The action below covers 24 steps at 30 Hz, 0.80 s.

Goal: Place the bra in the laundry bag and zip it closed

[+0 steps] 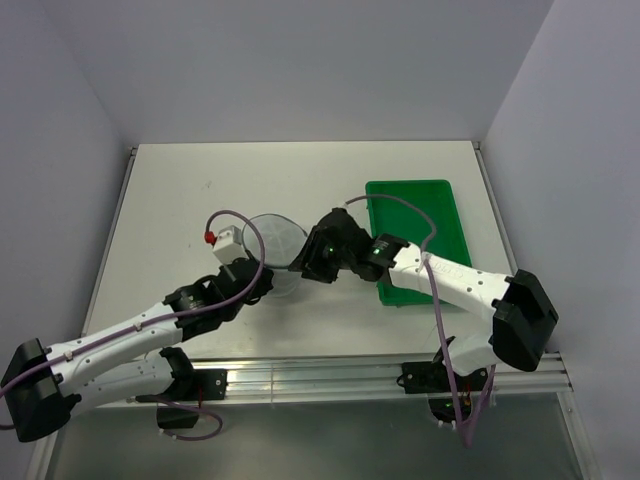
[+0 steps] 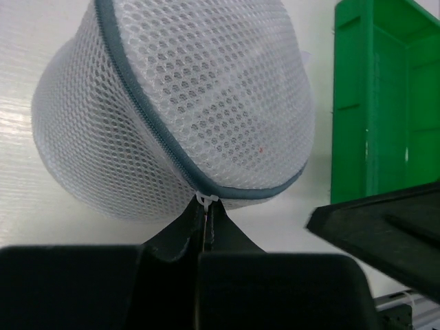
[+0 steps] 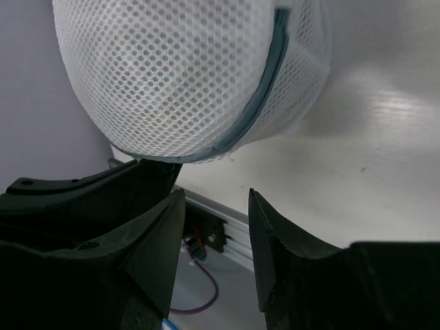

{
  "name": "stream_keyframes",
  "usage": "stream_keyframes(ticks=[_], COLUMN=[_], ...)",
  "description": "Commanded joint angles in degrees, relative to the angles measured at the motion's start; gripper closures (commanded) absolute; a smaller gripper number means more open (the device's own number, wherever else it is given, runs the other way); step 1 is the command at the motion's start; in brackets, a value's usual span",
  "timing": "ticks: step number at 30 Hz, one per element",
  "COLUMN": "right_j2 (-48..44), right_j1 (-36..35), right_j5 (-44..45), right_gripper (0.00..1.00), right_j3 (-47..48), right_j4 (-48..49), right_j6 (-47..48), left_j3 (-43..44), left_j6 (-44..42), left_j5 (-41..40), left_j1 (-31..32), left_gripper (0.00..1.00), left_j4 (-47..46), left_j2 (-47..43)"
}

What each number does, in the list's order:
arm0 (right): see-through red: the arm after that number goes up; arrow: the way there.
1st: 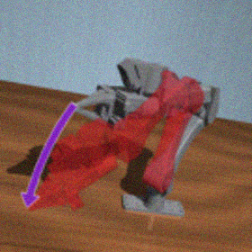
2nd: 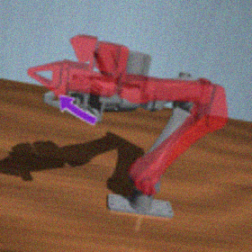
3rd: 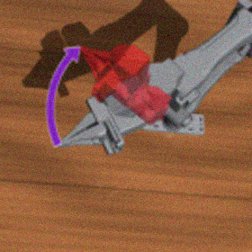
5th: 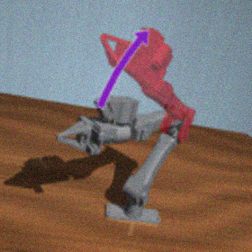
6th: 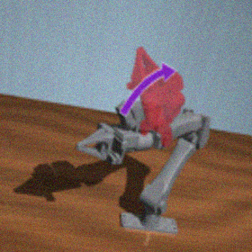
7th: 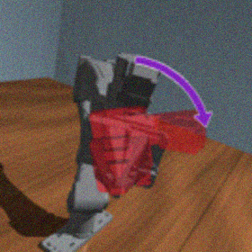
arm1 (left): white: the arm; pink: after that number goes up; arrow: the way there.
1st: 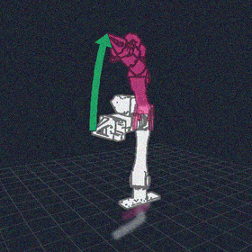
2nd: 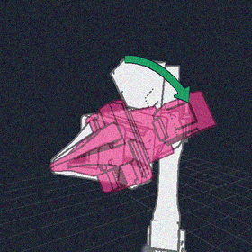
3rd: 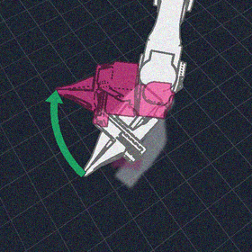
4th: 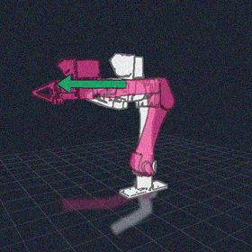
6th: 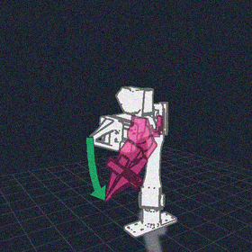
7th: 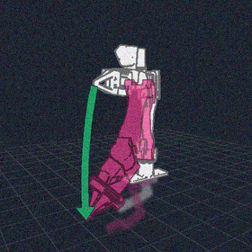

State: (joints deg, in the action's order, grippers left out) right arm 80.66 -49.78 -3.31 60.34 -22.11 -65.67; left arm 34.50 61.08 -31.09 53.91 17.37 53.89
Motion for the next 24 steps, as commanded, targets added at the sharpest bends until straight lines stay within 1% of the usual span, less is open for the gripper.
stream_keyframes(ticks=[1, 3, 5, 6, 11, 12, 15, 24], right_j2=[0.02, -0.42, -0.77, -0.94, -1.83, -2.26, -2.70, 1.24], right_j1=[-1.46, -1.64, -1.90, -1.81, -1.81, -1.90, -1.90, -1.90], right_j5=[2.78, 2.96, 3.22, 5.31, 7.79, 8.05, 8.67, 7.88], right_gripper=[0.50, 0.50, 0.50, 0.49, 0.47, 0.46, 0.46, 0.46], right_j3=[-2.32, -4.95, -5.66, -5.84, -7.78, -9.87, -10.94, -9.36], right_j4=[7.59, 11.36, 12.09, 11.83, 13.41, 15.50, 18.50, 21.58], right_j6=[-9.64, -12.27, -12.99, -13.86, -16.24, -17.64, -18.88, -20.20], left_j3=[-0.40, -0.75, -0.75, -0.75, -0.93, -0.93, -0.84, -0.40], left_j6=[1.23, 1.32, 1.41, 1.32, 0.80, 0.62, 0.36, -1.14], left_j5=[0.86, 1.12, 1.47, 1.47, 1.91, 2.00, 2.17, 2.97], left_j1=[1.63, 2.08, 2.16, 2.25, 2.43, 2.43, 2.43, 2.43], left_gripper=[1.00, 1.00, 1.00, 1.00, 1.00, 1.00, 1.00, 1.00], left_j4=[-4.71, -5.06, -4.71, -4.54, -4.62, -4.36, -4.01, -3.57], left_j2=[0.08, -0.01, 0.08, -0.01, -0.45, -0.62, -0.63, -0.89])
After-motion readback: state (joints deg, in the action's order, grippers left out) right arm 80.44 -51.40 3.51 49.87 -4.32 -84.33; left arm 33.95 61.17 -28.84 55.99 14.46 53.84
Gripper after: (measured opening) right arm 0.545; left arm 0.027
